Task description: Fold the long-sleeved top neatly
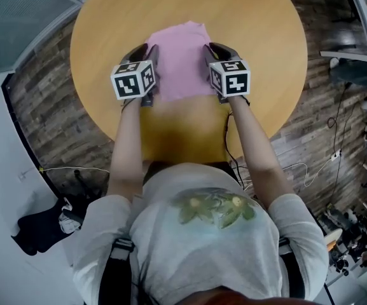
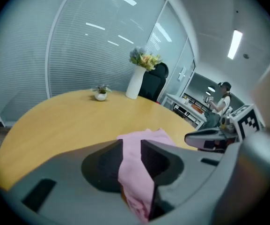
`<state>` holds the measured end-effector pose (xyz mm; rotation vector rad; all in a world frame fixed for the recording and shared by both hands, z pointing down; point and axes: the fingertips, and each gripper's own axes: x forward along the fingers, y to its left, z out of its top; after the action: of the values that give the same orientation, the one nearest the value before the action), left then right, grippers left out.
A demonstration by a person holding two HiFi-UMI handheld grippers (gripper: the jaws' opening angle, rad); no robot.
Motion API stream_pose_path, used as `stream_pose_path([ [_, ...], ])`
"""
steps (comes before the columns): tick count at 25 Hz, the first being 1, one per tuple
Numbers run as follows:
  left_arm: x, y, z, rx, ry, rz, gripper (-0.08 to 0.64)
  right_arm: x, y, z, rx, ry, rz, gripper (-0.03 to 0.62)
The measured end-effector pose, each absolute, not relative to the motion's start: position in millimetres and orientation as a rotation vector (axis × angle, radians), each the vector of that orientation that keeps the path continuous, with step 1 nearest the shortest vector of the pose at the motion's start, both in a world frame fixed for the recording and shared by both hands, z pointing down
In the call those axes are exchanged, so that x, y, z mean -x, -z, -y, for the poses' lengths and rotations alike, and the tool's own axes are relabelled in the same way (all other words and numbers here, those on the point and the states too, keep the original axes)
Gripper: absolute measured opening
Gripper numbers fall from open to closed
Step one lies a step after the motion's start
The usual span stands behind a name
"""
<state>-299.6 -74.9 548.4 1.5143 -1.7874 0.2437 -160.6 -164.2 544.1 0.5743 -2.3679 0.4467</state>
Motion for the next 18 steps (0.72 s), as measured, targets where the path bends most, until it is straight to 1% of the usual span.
stream_pose_path([
  [4,264.5,-530.9,37.0,-1.526,-0.277,1.885,0.100,127.8,-538.9,113.8,-0.561,-0.383,2.372,0.067],
  [9,202.6,-576.6,-2.5,-1.548,-0.445,1.755,0.100,95.4,-582.2,64.6,-0.503,-0.245,2.220,0.067],
  [12,196.3,-611.1,-21.0,-1.523,-0.529,1.738,0.100,77.5,-613.1,57.3,-0.475,-0.193,2.129,0.067],
  [18,196.7,-626.5,-25.6,-1.537,-0.470,1.798,0.100,75.4,-623.4,52.0,-0.460,-0.168,2.122,0.067],
])
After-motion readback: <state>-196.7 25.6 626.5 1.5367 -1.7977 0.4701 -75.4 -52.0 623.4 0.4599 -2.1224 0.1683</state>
